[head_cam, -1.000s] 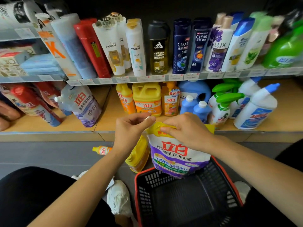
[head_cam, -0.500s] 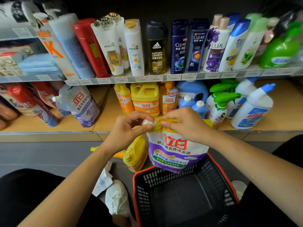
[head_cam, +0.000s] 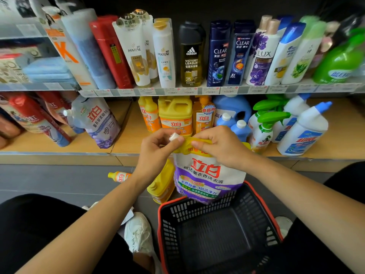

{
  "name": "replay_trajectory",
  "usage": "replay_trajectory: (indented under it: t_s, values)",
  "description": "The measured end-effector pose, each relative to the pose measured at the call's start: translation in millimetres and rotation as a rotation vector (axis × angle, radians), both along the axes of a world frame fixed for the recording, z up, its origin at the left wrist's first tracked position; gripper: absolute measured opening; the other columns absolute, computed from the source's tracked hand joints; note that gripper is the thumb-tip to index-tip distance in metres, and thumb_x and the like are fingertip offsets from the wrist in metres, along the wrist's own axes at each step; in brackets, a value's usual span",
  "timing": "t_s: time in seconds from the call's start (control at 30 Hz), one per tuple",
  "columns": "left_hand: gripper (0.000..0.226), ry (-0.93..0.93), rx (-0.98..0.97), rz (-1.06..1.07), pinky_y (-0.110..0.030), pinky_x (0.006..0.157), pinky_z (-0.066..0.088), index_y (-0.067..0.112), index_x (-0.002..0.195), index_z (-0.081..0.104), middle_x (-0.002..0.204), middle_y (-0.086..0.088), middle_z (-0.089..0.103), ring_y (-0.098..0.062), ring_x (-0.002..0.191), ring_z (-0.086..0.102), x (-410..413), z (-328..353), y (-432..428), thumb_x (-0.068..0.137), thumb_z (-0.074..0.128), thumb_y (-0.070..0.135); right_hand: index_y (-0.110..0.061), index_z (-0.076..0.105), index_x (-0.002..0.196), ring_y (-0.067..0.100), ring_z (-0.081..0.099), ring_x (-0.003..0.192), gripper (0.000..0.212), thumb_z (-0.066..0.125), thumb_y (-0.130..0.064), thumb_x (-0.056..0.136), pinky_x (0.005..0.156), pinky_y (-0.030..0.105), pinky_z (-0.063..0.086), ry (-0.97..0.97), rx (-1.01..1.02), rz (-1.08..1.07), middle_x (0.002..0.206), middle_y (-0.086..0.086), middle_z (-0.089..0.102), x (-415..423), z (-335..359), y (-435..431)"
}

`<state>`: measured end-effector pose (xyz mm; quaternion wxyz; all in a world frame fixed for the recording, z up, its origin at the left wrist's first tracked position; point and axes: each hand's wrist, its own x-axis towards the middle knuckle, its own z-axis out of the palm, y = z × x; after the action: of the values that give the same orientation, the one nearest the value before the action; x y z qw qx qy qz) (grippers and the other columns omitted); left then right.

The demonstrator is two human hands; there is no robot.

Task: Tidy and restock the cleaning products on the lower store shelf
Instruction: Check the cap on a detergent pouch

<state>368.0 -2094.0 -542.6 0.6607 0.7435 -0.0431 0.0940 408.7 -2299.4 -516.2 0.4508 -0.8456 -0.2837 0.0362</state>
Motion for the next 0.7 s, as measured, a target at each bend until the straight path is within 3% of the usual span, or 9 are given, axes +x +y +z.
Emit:
replay_trajectory:
  t_s: [0.1, 0.2, 0.3, 0.43, 0.53, 0.7]
  values:
    - [0.036, 0.100, 0.035, -0.049, -0.019, 0.069, 0.050, 0.006, 0.100, 0.076, 0.085, 0.004, 0.075, -0.002, 0.078, 0.065, -1, -6, 0, 0.092, 0.060, 0.038, -0.019, 0.078, 0.106, 0.015, 0.071, 0.091, 0.017, 0.065, -0.023, 0.095, 0.083, 0.050, 0.055, 0.019, 0.070, 0.000, 0.095, -0.002, 0.077, 2, 6, -2]
    - [0.024, 0.185, 0.016, -0.068, -0.012, 0.072, 0.049, 0.016, 0.108, 0.074, 0.092, 0.012, 0.077, 0.005, 0.085, 0.067, -1, -23, 3, 0.098, 0.058, 0.030, -0.031, 0.076, 0.103, 0.005, 0.071, 0.090, 0.017, 0.065, -0.020, 0.095, 0.082, 0.036, 0.058, 0.023, 0.132, -0.001, 0.093, -0.015, 0.076, 5, 10, -8]
    - [0.022, 0.380, 0.068, 0.009, -0.027, 0.082, 0.051, 0.027, 0.116, 0.070, 0.102, 0.012, 0.075, -0.006, 0.098, 0.066, 1, -44, 10, 0.101, 0.058, 0.037, -0.038, 0.072, 0.099, -0.006, 0.069, 0.088, 0.025, 0.065, -0.014, 0.095, 0.077, 0.014, 0.053, 0.024, 0.214, 0.018, 0.090, -0.030, 0.072, 5, 16, -12]
    - [0.056, 0.719, 0.052, 0.062, -0.043, 0.095, 0.049, 0.017, 0.141, 0.053, 0.133, -0.003, 0.059, -0.025, 0.121, 0.055, 3, -66, 15, 0.098, 0.057, 0.051, -0.030, 0.074, 0.101, 0.003, 0.072, 0.088, 0.022, 0.064, -0.012, 0.095, 0.075, 0.016, 0.055, 0.039, 0.317, 0.005, 0.093, -0.020, 0.076, 9, 23, -17]
    - [0.055, 0.836, -0.018, 0.002, -0.042, 0.091, 0.054, 0.016, 0.133, 0.058, 0.128, -0.005, 0.063, -0.026, 0.118, 0.060, 8, -71, 20, 0.096, 0.057, 0.057, -0.023, 0.075, 0.101, 0.010, 0.074, 0.083, 0.016, 0.064, -0.013, 0.095, 0.070, 0.021, 0.056, 0.029, 0.393, -0.056, 0.093, -0.007, 0.077, 13, 27, -23]
    - [0.011, 0.670, -0.237, -0.035, -0.027, 0.074, 0.059, 0.010, 0.104, 0.067, 0.090, -0.004, 0.076, -0.016, 0.088, 0.071, 11, -78, 15, 0.097, 0.067, 0.018, -0.020, 0.074, 0.105, 0.005, 0.073, 0.078, 0.014, 0.066, -0.017, 0.095, 0.067, 0.016, 0.055, -0.032, 0.423, -0.238, 0.083, -0.015, 0.076, 24, 29, -37]
